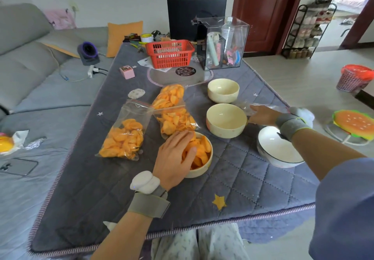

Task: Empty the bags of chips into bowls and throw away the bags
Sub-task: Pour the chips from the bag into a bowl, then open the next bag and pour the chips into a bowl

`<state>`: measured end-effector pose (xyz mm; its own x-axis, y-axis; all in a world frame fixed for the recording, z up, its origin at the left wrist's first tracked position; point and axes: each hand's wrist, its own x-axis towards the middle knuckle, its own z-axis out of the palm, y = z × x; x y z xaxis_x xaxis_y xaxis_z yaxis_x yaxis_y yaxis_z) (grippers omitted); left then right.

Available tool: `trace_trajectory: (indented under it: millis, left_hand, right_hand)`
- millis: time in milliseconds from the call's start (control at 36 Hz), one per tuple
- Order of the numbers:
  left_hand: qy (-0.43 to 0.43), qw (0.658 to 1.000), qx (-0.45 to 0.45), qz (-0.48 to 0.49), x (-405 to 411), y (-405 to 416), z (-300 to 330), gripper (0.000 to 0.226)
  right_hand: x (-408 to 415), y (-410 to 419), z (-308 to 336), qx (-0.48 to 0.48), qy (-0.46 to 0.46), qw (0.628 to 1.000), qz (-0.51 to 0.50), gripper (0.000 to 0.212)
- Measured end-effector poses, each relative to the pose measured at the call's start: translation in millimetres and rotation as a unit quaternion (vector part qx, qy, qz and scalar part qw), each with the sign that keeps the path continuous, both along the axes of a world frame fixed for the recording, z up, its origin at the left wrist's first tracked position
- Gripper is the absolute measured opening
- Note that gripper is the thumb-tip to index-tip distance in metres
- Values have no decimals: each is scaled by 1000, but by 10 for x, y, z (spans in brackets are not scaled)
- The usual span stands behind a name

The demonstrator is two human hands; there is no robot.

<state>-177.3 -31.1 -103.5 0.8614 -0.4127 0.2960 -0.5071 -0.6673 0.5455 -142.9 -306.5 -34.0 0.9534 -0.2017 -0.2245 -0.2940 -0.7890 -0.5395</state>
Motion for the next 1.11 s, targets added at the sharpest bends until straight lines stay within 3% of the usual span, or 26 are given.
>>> trace_trajectory:
  millis: [83, 194, 361, 444, 528, 583, 639, 722, 806, 889, 1028, 1111]
  left_hand:
    - [34, 999, -33, -3, -15, -22, 63, 62]
    - [104, 988, -115, 0, -43, -16, 128, 45]
    - [170, 975, -147, -8, -50, 38, 158, 48]
    - [179, 967, -180, 0, -43, 95, 175, 47]
    - [95, 976, -189, 57, 20, 212, 186, 44]
    - [12, 982, -124, 143, 120, 340, 142, 50]
    - [-20, 968, -24, 247, 236, 468, 75, 56]
    - [32, 941, 59, 331, 379, 624, -29, 66]
    - [72, 933, 96, 340, 478, 737, -76, 89]
    - [105, 928, 102, 343, 528, 799, -108, 96]
    - [104, 923, 52, 367, 555, 860, -63, 86]
    - [96, 917, -1, 388, 545, 899, -15, 63]
  right_hand:
    - [6, 12, 10, -18, -26, 999, -31, 40]
    - [-33, 206, 55, -9, -131, 986, -101, 43]
    - [-159, 712, 33, 28, -249, 967, -35, 33]
    - [-242, 894, -54, 81, -238, 968, 12, 29]
    - [-383, 957, -196, 99, -207, 973, 38, 29]
    - [-492, 977, -325, 79, -175, 980, 46, 32]
    - [-589, 976, -469, 48, -141, 988, 49, 34]
    - [-646, 968, -643, 27, -95, 992, 74, 38]
    - [-659, 959, -738, -9, -92, 990, 106, 38]
    - [-660, 960, -810, -53, -76, 987, 128, 35]
    - [-646, 934, -799, -49, -72, 987, 136, 34]
    - [-632, 931, -767, -12, -76, 990, 121, 32]
